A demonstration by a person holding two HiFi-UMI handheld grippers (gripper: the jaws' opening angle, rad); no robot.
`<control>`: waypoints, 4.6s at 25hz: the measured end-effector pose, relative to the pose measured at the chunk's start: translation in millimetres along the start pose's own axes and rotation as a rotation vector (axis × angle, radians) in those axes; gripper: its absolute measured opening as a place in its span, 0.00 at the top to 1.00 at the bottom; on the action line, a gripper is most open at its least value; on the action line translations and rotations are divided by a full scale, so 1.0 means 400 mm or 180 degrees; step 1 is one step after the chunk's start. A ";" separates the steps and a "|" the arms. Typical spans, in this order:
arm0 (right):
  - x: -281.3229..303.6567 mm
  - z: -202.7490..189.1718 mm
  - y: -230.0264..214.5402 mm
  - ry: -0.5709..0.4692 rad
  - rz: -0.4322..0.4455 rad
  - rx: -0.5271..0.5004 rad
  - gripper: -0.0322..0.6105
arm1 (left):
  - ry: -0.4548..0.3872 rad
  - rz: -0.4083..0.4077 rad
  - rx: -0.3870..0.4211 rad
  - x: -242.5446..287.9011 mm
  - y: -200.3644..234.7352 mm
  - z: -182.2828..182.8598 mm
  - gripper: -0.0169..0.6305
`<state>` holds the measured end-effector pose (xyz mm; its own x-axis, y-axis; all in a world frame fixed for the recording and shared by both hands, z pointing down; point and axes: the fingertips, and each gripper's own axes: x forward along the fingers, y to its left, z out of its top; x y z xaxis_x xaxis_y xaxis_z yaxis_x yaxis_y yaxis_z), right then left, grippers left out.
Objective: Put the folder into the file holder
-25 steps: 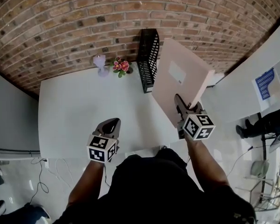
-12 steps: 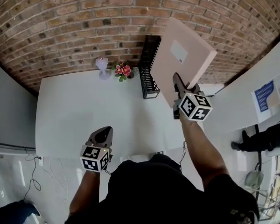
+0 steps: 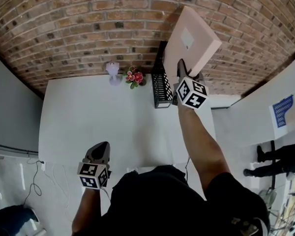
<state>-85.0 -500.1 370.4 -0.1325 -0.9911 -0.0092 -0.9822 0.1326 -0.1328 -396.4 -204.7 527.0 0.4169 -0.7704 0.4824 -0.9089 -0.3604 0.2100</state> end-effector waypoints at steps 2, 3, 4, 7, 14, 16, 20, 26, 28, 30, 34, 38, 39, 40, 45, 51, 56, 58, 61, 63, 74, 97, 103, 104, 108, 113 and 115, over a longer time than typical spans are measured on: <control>0.016 -0.006 -0.001 -0.0051 -0.0057 0.0014 0.68 | 0.0020 0.0052 -0.0022 -0.008 0.007 -0.004 0.96; 0.022 -0.009 -0.005 -0.0075 -0.0092 0.0010 0.68 | 0.0027 0.0069 -0.0030 -0.008 0.010 -0.004 0.96; 0.028 -0.012 -0.010 -0.0101 -0.0127 -0.0009 0.68 | 0.0033 0.0082 -0.0036 -0.007 0.015 -0.004 0.96; 0.053 -0.036 0.000 -0.0120 -0.0180 -0.0101 0.68 | 0.0051 0.0133 -0.0070 -0.012 0.039 -0.004 0.96; 0.081 -0.090 0.019 -0.0111 -0.0136 -0.0177 0.67 | 0.0103 0.0015 -0.0136 0.034 0.035 0.015 0.96; 0.083 -0.125 0.034 -0.0016 -0.0035 -0.0276 0.65 | 0.0100 0.0002 -0.0152 0.045 0.037 0.019 0.96; 0.084 -0.178 0.036 0.0182 0.0023 -0.0306 0.63 | 0.0106 -0.0042 -0.0163 0.060 0.042 0.019 0.96; 0.076 -0.269 0.021 0.0411 0.0006 -0.0395 0.67 | 0.0162 -0.0057 -0.0177 0.063 0.048 -0.001 0.96; 0.077 -0.280 0.018 0.0413 0.0000 -0.0412 0.68 | 0.0186 -0.0041 -0.0182 0.064 0.052 -0.007 0.96; 0.080 -0.293 0.022 0.0425 0.0003 -0.0488 0.67 | 0.0209 -0.0021 -0.0190 0.062 0.057 -0.015 0.96; 0.072 -0.357 0.016 0.0614 0.0032 -0.0634 0.64 | 0.0237 -0.0001 -0.0212 0.054 0.052 -0.024 0.96; 0.072 -0.407 0.009 0.0795 0.0028 -0.0687 0.62 | 0.0234 0.0012 -0.0177 0.057 0.056 -0.017 0.96; 0.069 -0.420 0.008 0.0857 0.0034 -0.0705 0.61 | 0.0240 0.0013 -0.0176 0.057 0.053 -0.018 0.96; 0.066 -0.433 0.005 0.0923 0.0040 -0.0724 0.59 | 0.0245 0.0006 -0.0177 0.058 0.049 -0.017 0.96; 0.055 -0.512 0.008 0.1283 0.0125 -0.0711 0.58 | 0.0272 -0.0001 -0.0126 0.061 0.043 -0.009 0.96; 0.036 -0.562 0.008 0.1554 0.0220 -0.0692 0.54 | 0.0298 0.0027 -0.0129 0.066 0.038 -0.008 0.96; 0.012 -0.554 0.014 0.1641 0.0287 -0.0727 0.54 | 0.0264 0.0008 -0.0071 0.071 0.035 0.004 0.96; -0.006 -0.545 0.018 0.1656 0.0320 -0.0789 0.54 | 0.0240 -0.0022 -0.0044 0.074 0.029 0.012 0.96; -0.046 -0.526 0.014 0.1676 0.0342 -0.0823 0.53 | 0.0202 -0.0103 0.0017 0.079 0.012 0.028 0.96; -0.075 -0.508 0.009 0.1675 0.0344 -0.0812 0.52 | 0.0169 -0.0152 0.0087 0.087 0.001 0.041 0.96; -0.345 -0.398 0.110 0.1730 0.0984 -0.0297 0.64 | -0.0016 -0.0386 0.0161 0.124 -0.048 0.116 0.96; -0.615 -0.208 0.050 0.1350 0.1746 -0.0048 0.94 | -0.0136 -0.0672 0.0499 0.202 -0.371 0.202 0.96; -0.644 -0.199 0.000 0.1346 0.1766 -0.0186 0.95 | -0.0064 -0.0588 0.0530 0.213 -0.411 0.178 0.96; -0.648 -0.201 -0.006 0.1344 0.1756 -0.0211 0.95 | -0.0063 -0.0593 0.0523 0.213 -0.419 0.175 0.96; -0.658 -0.208 -0.019 0.1340 0.1753 -0.0223 0.95 | -0.0085 -0.0589 0.0548 0.211 -0.443 0.175 0.96; -0.667 -0.212 -0.023 0.1337 0.1750 -0.0219 0.95 | -0.0081 -0.0567 0.0584 0.202 -0.451 0.173 0.96; -0.665 -0.212 -0.023 0.1322 0.1737 -0.0194 0.95 | -0.0072 -0.0549 0.0592 0.200 -0.447 0.172 0.96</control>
<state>-52.1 -236.9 458.0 -0.6382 -0.6987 0.3234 -0.7647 0.6240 -0.1609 -199.9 -238.3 469.4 0.5677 -0.6999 0.4334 -0.8073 -0.5765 0.1265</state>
